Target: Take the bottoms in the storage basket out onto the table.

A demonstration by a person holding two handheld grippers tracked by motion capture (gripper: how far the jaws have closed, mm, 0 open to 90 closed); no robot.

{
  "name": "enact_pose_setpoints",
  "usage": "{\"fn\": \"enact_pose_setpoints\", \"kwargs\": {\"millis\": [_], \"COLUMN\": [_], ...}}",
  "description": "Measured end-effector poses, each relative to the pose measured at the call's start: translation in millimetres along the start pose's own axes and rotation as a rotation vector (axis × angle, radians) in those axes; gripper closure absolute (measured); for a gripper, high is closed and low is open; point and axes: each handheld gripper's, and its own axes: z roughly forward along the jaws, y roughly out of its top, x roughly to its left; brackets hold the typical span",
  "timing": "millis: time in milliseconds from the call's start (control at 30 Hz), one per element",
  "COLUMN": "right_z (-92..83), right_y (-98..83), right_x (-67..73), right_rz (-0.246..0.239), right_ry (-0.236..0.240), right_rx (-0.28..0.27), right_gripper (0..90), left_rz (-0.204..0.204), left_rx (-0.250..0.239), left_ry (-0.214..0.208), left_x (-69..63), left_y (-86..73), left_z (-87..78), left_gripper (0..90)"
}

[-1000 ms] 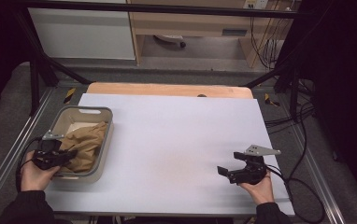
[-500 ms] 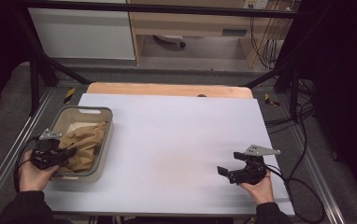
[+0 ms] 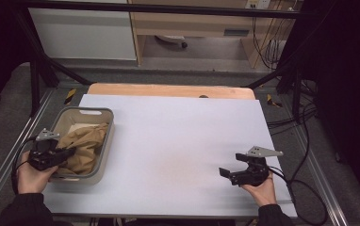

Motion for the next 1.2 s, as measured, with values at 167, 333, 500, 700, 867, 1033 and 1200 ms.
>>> {"fn": "enact_pose_setpoints", "kwargs": {"millis": [167, 333, 500, 700, 867, 1033, 1200], "right_z": [0.0, 0.0, 0.0, 0.2, 0.2, 0.4, 0.2], "right_y": [0.0, 0.0, 0.0, -0.1, -0.1, -0.1, 0.0], "right_x": [0.0, 0.0, 0.0, -0.1, -0.1, -0.1, -0.1], "right_rz": [0.001, 0.0, 0.001, -0.001, -0.002, -0.001, -0.001], "right_ry": [0.0, 0.0, 0.0, -0.001, 0.0, -0.001, -0.001], "right_rx": [0.0, 0.0, 0.0, 0.001, 0.001, 0.001, 0.001], "right_gripper": [0.6, 0.6, 0.6, 0.6, 0.6, 0.6, 0.6], "left_rz": [-0.001, -0.003, -0.002, -0.002, -0.008, -0.007, -0.008], "left_rx": [-0.012, -0.025, -0.032, -0.04, -0.051, -0.059, -0.07], "left_ry": [0.002, 0.004, 0.005, 0.006, 0.006, 0.007, 0.008], "left_x": [-0.4, -0.7, -1.8, -2.8, -2.8, -2.5, -3.7], "left_y": [0.6, 1.4, 2.4, 3.5, 4.0, 4.5, 5.4], "left_z": [-2.1, -4.7, -7.0, -9.6, -11.3, -13.3, -15.6], "left_gripper": [82.5, 82.6, 82.6, 82.6, 82.6, 82.7, 82.7]}}
